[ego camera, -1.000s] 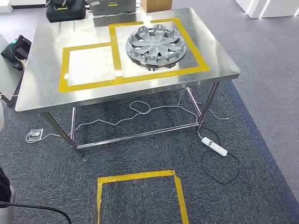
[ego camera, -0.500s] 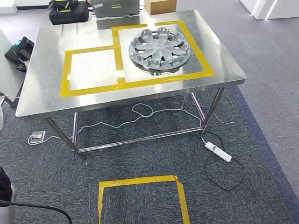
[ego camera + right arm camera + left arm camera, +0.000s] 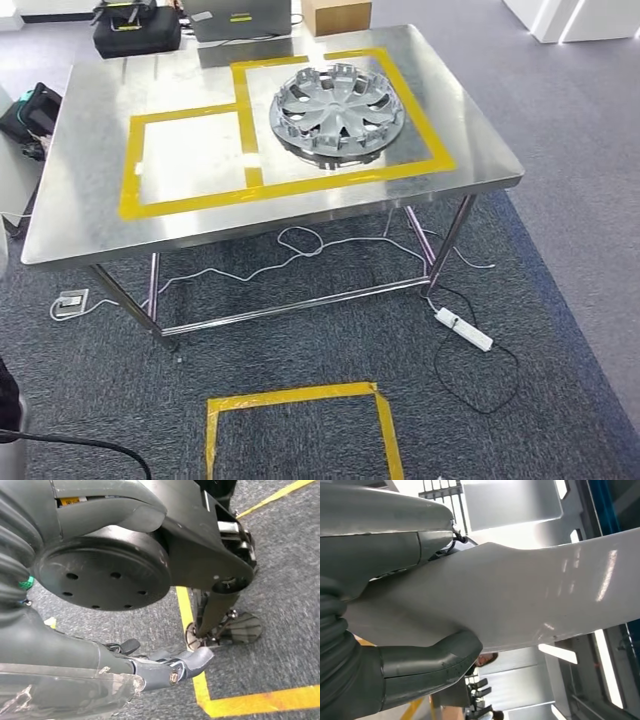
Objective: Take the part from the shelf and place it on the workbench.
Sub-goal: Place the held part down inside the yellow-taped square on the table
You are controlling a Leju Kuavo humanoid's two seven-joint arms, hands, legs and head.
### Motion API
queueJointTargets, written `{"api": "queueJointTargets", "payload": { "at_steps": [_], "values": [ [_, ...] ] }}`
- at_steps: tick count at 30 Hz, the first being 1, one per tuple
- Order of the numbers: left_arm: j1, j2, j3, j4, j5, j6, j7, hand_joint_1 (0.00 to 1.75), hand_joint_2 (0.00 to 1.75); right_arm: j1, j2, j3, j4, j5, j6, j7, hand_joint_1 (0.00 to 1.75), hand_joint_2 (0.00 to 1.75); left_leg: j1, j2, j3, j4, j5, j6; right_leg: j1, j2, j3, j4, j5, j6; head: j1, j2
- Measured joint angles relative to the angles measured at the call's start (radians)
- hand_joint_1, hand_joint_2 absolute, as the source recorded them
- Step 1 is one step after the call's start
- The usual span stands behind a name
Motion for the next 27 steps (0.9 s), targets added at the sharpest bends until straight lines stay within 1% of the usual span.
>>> {"api": "queueJointTargets", "payload": {
  "at_steps": [2, 3, 4, 5, 6, 7, 8, 9, 10, 11, 12, 13, 14, 15, 17, 18, 19, 20, 21, 22, 23, 24, 25, 26, 27],
  "values": [
    [0.002, 0.0, 0.0, 0.0, -0.002, 0.0, 0.0, 1.75, 1.75, 0.0, 0.0, 0.0, 0.0, 0.001, 0.001, 0.0, 0.0, 1.75, 0.001, -0.002, 0.008, 0.001, -0.006, 0.017, -0.001, -0.003, 0.005, 0.009, -0.007, 0.011, 0.004, 0.0],
    [0.002, 0.0, 0.0, 0.0, -0.002, 0.0, 0.0, 1.75, 1.75, 0.0, 0.0, 0.0, 0.0, 0.001, 0.001, 0.0, 0.0, 1.75, 0.002, -0.003, 0.015, 0.0, -0.01, 0.023, -0.002, -0.004, -0.005, 0.032, -0.02, 0.015, 0.007, 0.0],
    [0.002, 0.0, -0.001, 0.0, -0.002, 0.0, 0.0, 1.75, 1.75, -0.001, 0.0, 0.0, 0.0, 0.001, 0.001, 0.0, 0.0, 1.75, 0.002, -0.003, 0.023, 0.0, -0.013, 0.029, -0.002, -0.006, -0.028, 0.076, -0.041, 0.019, 0.009, 0.0],
    [0.002, 0.0, -0.001, 0.0, -0.002, -0.001, 0.0, 1.75, 1.75, -0.001, 0.0, 0.0, 0.0, 0.001, 0.002, 0.0, 0.0, 1.75, 0.002, -0.003, 0.028, 0.0, -0.018, 0.033, -0.002, -0.006, -0.063, 0.139, -0.067, 0.021, 0.011, 0.0],
    [0.002, 0.0, -0.001, 0.0, -0.002, -0.001, 0.0, 1.75, 1.75, -0.001, 0.0, 0.0, 0.0, 0.001, 0.002, 0.0, 0.0, 1.75, 0.001, -0.003, 0.033, 0.0, -0.023, 0.036, -0.002, -0.007, -0.106, 0.207, -0.09, 0.022, 0.013, 0.0],
    [0.003, 0.0, -0.001, 0.0, -0.002, -0.001, 0.0, 1.75, 1.75, 0.0, 0.0, 0.0, 0.0, 0.001, 0.002, 0.0, 0.0, 1.75, -0.001, -0.004, 0.039, 0.0, -0.029, 0.037, -0.002, -0.007, -0.145, 0.26, -0.103, 0.022, 0.014, 0.0],
    [0.004, 0.0, -0.001, 0.0, -0.002, -0.002, 0.0, 1.75, 1.75, 0.001, 0.0, 0.0, 0.0, 0.001, 0.002, 0.0, 0.0, 1.75, -0.002, -0.005, 0.046, 0.001, -0.036, 0.038, -0.001, -0.006, -0.171, 0.284, -0.098, 0.02, 0.015, 0.0],
    [0.004, 0.001, -0.001, 0.0, -0.002, -0.002, 0.0, 1.75, 1.75, 0.002, 0.0, -0.001, 0.0, 0.001, 0.002, 0.0, 0.0, 1.75, -0.003, -0.005, 0.056, 0.001, -0.044, 0.037, -0.001, -0.006, -0.178, 0.268, -0.073, 0.017, 0.016, 0.0],
    [0.004, 0.001, -0.001, 0.0, -0.002, -0.002, 0.0, 1.75, 1.75, 0.002, 0.0, -0.001, 0.0, 0.001, 0.002, 0.0, 0.0, 1.75, -0.004, -0.006, 0.069, 0.001, -0.053, 0.036, 0.0, -0.006, -0.166, 0.217, -0.032, 0.012, 0.016, 0.0],
    [0.004, 0.001, -0.001, 0.0, -0.002, -0.002, 0.0, 1.75, 1.75, 0.002, 0.0, -0.001, 0.0, 0.001, 0.001, 0.0, 0.0, 1.75, -0.005, -0.007, 0.082, 0.0, -0.063, 0.034, 0.002, -0.006, -0.145, 0.148, 0.016, 0.007, 0.016, 0.0],
    [0.004, 0.001, -0.001, 0.0, -0.002, -0.002, 0.0, 1.75, 1.75, 0.003, 0.0, -0.001, 0.0, 0.002, 0.001, 0.0, 0.0, 1.75, -0.005, -0.007, 0.094, 0.0, -0.072, 0.031, 0.004, -0.007, -0.125, 0.087, 0.043, 0.001, 0.015, 0.0],
    [0.004, 0.001, -0.001, 0.0, -0.002, -0.002, 0.0, 1.75, 1.75, 0.003, 0.0, -0.001, 0.0, 0.002, 0.001, 0.0, 0.0, 1.75, -0.006, -0.007, 0.101, -0.001, -0.079, 0.027, 0.007, -0.007, -0.107, 0.045, 0.059, -0.003, 0.014, 0.0],
    [0.004, 0.001, 0.0, 0.0, -0.002, -0.002, 0.0, 1.75, 1.75, 0.003, 0.0, -0.001, 0.0, 0.002, 0.001, 0.0, 0.0, 1.75, -0.007, -0.007, 0.106, -0.002, -0.084, 0.021, 0.009, -0.007, -0.099, 0.026, 0.064, -0.008, 0.013, 0.0],
    [0.004, 0.001, 0.0, 0.0, -0.002, -0.001, 0.0, 1.75, 1.75, 0.003, 0.0, -0.001, 0.0, 0.003, 0.002, 0.001, 0.0, 1.75, -0.007, -0.008, 0.11, -0.002, -0.086, 0.015, 0.011, -0.007, -0.094, 0.023, 0.056, -0.012, 0.012, 0.0],
    [0.004, 0.002, -0.001, 0.0, -0.002, -0.001, 0.001, 1.75, 1.75, 0.003, 0.0, -0.001, 0.0, 0.003, 0.001, 0.0, 0.0, 1.75, -0.007, -0.007, 0.111, 0.01, -0.083, 0.005, 0.008, -0.006, -0.08, 0.017, 0.06, -0.021, 0.01, 0.0],
    [0.003, 0.003, -0.001, 0.0, -0.002, -0.001, 0.0, 1.75, 1.75, 0.004, 0.0, -0.002, 0.0, 0.004, 0.001, 0.0, 0.0, 1.75, -0.007, -0.006, 0.1, 0.034, -0.082, 0.001, 0.006, -0.005, -0.07, 0.011, 0.057, -0.026, 0.009, 0.0],
    [0.002, 0.004, -0.002, 0.0, -0.002, 0.0, 0.0, 1.75, 1.75, 0.003, 0.001, -0.002, 0.0, 0.004, 0.001, 0.0, 0.0, 1.75, -0.007, -0.005, 0.075, 0.077, -0.09, -0.004, 0.003, -0.005, -0.06, 0.006, 0.053, -0.031, 0.008, 0.0],
    [0.001, 0.004, -0.002, 0.0, -0.002, 0.0, 0.0, 1.75, 1.75, 0.002, 0.001, -0.002, 0.0, 0.004, 0.001, 0.0, 0.0, 1.75, -0.007, -0.005, 0.04, 0.132, -0.104, -0.008, 0.002, -0.005, -0.052, 0.002, 0.048, -0.035, 0.007, 0.0],
    [0.001, 0.005, -0.002, 0.0, -0.002, 0.0, 0.0, 1.75, 1.75, 0.001, 0.001, -0.002, 0.0, 0.004, 0.001, 0.0, 0.0, 1.75, -0.007, -0.004, -0.002, 0.189, -0.125, -0.012, 0.002, -0.004, -0.045, 0.001, 0.042, -0.039, 0.007, 0.0],
    [0.002, 0.005, -0.002, 0.0, -0.002, 0.001, 0.0, 1.75, 1.75, 0.001, 0.001, -0.002, 0.0, 0.004, 0.001, 0.001, 0.0, 1.75, -0.006, -0.004, -0.042, 0.234, -0.143, -0.015, 0.001, -0.004, -0.037, 0.0, 0.035, -0.04, 0.007, 0.0],
    [0.003, 0.005, -0.002, 0.0, -0.002, 0.001, 0.0, 1.75, 1.75, 0.002, 0.001, -0.002, 0.0, 0.004, 0.001, 0.001, 0.0, 1.75, -0.006, -0.004, -0.071, 0.255, -0.148, -0.017, 0.001, -0.004, -0.029, 0.0, 0.027, -0.04, 0.007, 0.0],
    [0.004, 0.005, -0.003, 0.0, -0.002, 0.001, 0.0, 1.75, 1.75, 0.004, 0.001, -0.002, 0.0, 0.004, 0.001, 0.002, 0.0, 1.75, -0.005, -0.004, -0.086, 0.251, -0.135, -0.018, 0.001, -0.003, -0.018, 0.0, 0.018, -0.04, 0.007, 0.0],
    [0.003, 0.005, -0.003, 0.0, -0.002, 0.0, 0.0, 1.75, 1.75, 0.005, 0.001, -0.002, 0.0, 0.005, 0.001, 0.002, 0.0, 1.75, -0.005, -0.004, -0.085, 0.216, -0.099, -0.019, 0.0, -0.003, -0.005, 0.0, 0.008, -0.038, 0.007, 0.0],
    [0.003, 0.005, -0.003, 0.0, -0.002, 0.0, 0.0, 1.75, 1.75, 0.005, 0.002, -0.003, 0.0, 0.005, 0.001, 0.003, 0.0, 1.75, -0.004, -0.003, -0.072, 0.161, -0.048, -0.019, 0.0, -0.002, 0.008, 0.0, -0.002, -0.035, 0.007, 0.0],
    [0.003, 0.005, -0.003, 0.001, -0.002, 0.0, 0.0, 1.75, 1.75, 0.004, 0.003, -0.003, 0.0, 0.006, 0.001, 0.003, 0.0, 1.75, -0.004, -0.001, -0.057, 0.104, -0.01, -0.02, 0.0, -0.001, 0.021, 0.001, -0.012, -0.031, 0.007, 0.0]
  ]
}}
